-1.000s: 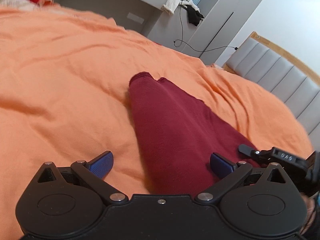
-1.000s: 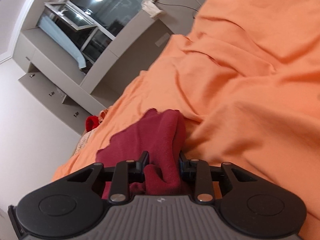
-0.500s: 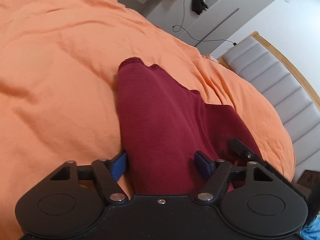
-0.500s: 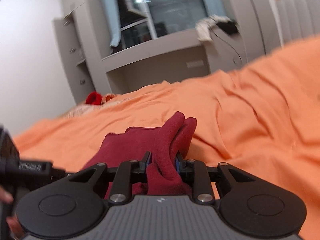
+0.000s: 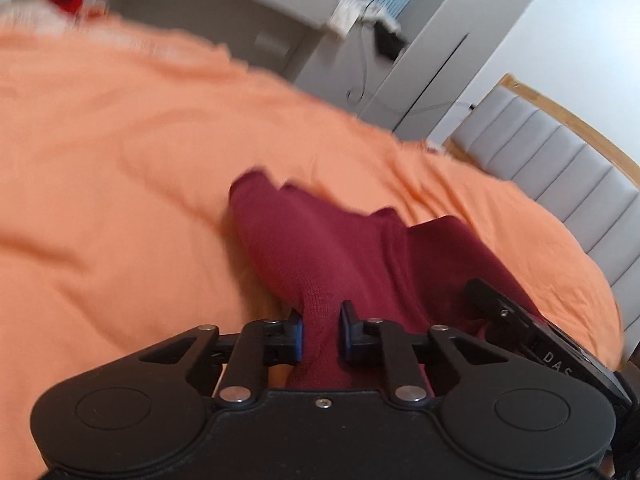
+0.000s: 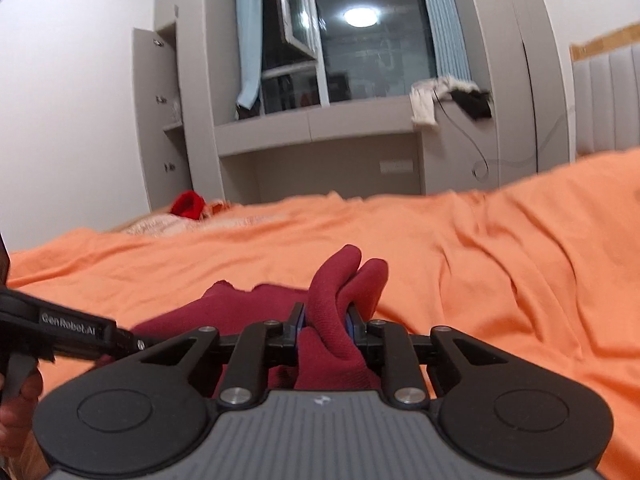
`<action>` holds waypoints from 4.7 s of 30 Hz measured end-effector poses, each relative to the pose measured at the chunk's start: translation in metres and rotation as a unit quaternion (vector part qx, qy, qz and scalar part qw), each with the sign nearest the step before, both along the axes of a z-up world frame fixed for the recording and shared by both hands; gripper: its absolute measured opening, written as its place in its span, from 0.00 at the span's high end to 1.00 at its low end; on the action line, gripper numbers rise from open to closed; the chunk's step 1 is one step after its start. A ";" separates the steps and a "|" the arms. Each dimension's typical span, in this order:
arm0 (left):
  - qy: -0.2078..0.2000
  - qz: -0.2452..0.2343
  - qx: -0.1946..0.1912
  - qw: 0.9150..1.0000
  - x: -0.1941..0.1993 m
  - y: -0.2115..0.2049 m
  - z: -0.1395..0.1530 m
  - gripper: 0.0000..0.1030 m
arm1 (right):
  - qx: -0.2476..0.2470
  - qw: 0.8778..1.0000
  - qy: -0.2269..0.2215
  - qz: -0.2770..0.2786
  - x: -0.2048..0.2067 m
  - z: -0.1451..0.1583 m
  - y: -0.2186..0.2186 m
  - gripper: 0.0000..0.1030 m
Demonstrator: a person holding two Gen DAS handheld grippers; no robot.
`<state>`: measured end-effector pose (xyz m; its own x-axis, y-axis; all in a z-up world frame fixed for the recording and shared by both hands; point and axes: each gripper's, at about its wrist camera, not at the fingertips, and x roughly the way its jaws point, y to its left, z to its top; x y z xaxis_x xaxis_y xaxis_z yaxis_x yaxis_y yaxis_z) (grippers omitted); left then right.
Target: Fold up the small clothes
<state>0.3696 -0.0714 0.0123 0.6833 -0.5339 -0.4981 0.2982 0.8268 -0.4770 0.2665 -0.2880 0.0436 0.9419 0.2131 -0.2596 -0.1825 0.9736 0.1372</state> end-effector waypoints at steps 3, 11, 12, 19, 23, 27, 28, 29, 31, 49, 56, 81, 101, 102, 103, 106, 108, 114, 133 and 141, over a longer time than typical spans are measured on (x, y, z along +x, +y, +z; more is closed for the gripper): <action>-0.071 0.009 0.046 0.996 -0.012 0.000 0.021 0.84 | -0.011 0.999 -0.035 0.010 0.003 0.001 0.011 0.80; -0.161 0.082 0.108 0.978 -0.011 0.026 0.034 0.84 | -0.016 0.994 -0.090 0.056 0.050 -0.012 0.048 0.80; -0.160 0.088 0.113 0.977 -0.008 0.030 0.032 0.84 | -0.011 0.995 -0.081 0.059 0.058 -0.014 0.051 0.80; -0.099 0.107 0.124 0.981 0.019 0.045 0.009 0.83 | -0.002 0.998 -0.009 0.056 0.084 -0.031 0.052 0.79; -0.087 0.112 0.135 0.981 0.021 0.046 0.003 0.81 | 0.024 0.998 0.024 0.043 0.089 -0.039 0.040 0.79; -0.081 0.113 0.135 0.981 0.020 0.050 0.002 0.80 | 0.033 0.998 0.039 0.039 0.091 -0.044 0.034 0.78; -0.079 0.113 0.135 0.981 0.021 0.050 0.002 0.80 | 0.034 0.998 0.039 0.039 0.090 -0.044 0.034 0.78; -0.078 0.113 0.135 0.981 0.021 0.051 0.002 0.79 | 0.035 0.998 0.039 0.039 0.090 -0.045 0.033 0.77; -0.074 0.114 0.135 0.981 0.022 0.051 0.001 0.79 | 0.034 0.998 0.041 0.038 0.088 -0.045 0.033 0.77; -0.052 0.144 0.124 0.980 0.023 0.053 0.004 0.31 | 0.070 0.997 0.044 -0.002 0.083 -0.040 0.026 0.15; -0.078 0.156 0.124 0.977 0.011 0.054 0.014 0.08 | 0.082 0.996 0.017 -0.005 0.069 -0.028 0.022 0.01; -0.256 0.167 0.157 0.939 -0.145 0.037 0.051 0.01 | 0.057 0.991 -0.122 -0.012 -0.078 0.016 0.019 0.00; -0.203 0.199 0.141 0.948 -0.214 0.067 0.016 0.01 | -0.006 0.991 -0.129 -0.037 -0.191 -0.008 0.045 0.00; -0.200 0.197 0.142 0.949 -0.215 0.067 0.014 0.01 | -0.003 0.992 -0.121 -0.038 -0.191 -0.010 0.045 0.00; -0.198 0.195 0.144 0.950 -0.216 0.067 0.013 0.01 | 0.000 0.993 -0.113 -0.038 -0.191 -0.011 0.045 0.00; -0.198 0.191 0.150 0.950 -0.226 0.067 0.010 0.01 | -0.004 0.994 -0.099 -0.040 -0.190 -0.015 0.046 0.00; -0.200 0.189 0.155 0.949 -0.231 0.066 0.008 0.01 | -0.012 0.995 -0.095 -0.041 -0.190 -0.017 0.047 0.00; -0.202 0.179 0.187 0.945 -0.246 0.058 -0.001 0.01 | -0.045 0.995 -0.087 -0.035 -0.194 -0.026 0.058 0.00; -0.195 0.182 0.230 0.936 -0.243 0.048 -0.008 0.01 | -0.040 0.997 -0.043 -0.043 -0.187 -0.037 0.054 0.00; -0.196 0.182 0.230 0.936 -0.243 0.048 -0.008 0.01 | -0.040 0.998 -0.038 -0.041 -0.185 -0.037 0.054 0.00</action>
<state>0.1261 -0.0237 0.0045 0.9563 -0.0211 -0.2917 0.0343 0.9986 0.0404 0.0815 -0.2342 0.0061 0.9731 0.1155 -0.1993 -0.1080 0.9930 0.0480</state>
